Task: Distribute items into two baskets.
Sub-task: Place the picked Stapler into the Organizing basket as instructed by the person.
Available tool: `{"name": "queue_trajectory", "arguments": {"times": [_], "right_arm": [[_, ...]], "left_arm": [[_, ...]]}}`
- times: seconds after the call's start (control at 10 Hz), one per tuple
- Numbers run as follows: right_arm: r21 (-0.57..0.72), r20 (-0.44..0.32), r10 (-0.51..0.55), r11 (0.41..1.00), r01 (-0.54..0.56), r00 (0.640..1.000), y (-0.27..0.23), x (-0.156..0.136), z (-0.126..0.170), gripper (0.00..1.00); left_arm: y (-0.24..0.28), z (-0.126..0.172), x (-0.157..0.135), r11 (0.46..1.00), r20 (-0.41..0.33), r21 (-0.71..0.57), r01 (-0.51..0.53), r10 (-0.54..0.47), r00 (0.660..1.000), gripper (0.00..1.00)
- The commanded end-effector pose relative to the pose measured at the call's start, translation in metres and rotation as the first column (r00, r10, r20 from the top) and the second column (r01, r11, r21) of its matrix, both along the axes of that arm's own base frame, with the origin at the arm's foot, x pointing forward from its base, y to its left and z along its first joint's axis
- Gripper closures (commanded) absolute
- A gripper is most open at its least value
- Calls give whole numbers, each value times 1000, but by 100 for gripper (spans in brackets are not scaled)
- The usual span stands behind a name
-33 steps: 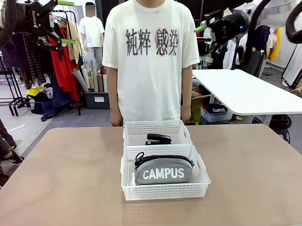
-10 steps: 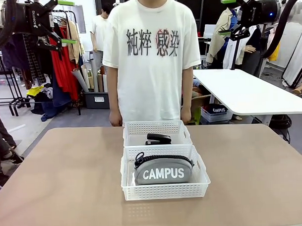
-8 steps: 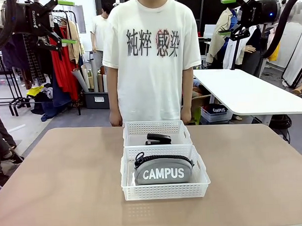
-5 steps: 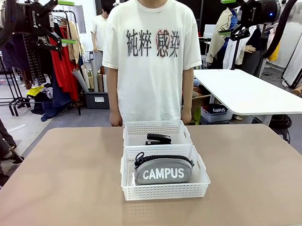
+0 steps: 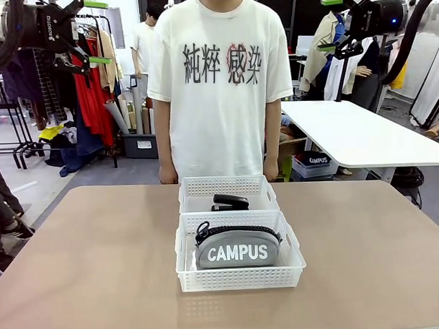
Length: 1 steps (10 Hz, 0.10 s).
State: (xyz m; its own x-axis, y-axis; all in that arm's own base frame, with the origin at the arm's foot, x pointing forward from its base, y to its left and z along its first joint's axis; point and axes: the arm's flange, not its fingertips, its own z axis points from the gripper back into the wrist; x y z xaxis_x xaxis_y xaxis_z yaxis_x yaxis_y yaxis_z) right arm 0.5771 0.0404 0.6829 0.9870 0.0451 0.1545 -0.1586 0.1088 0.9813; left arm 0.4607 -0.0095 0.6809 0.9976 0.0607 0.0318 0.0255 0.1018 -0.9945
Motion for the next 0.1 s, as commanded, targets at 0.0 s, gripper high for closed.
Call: {"name": "queue_trajectory", "arguments": {"times": [0.0], "right_arm": [[1, 0, 5, 1000, -5, 1000, 0, -2, 2, 0]], "left_arm": [[-1, 3, -2, 1000, -3, -9, 4, -4, 1000, 0]]}}
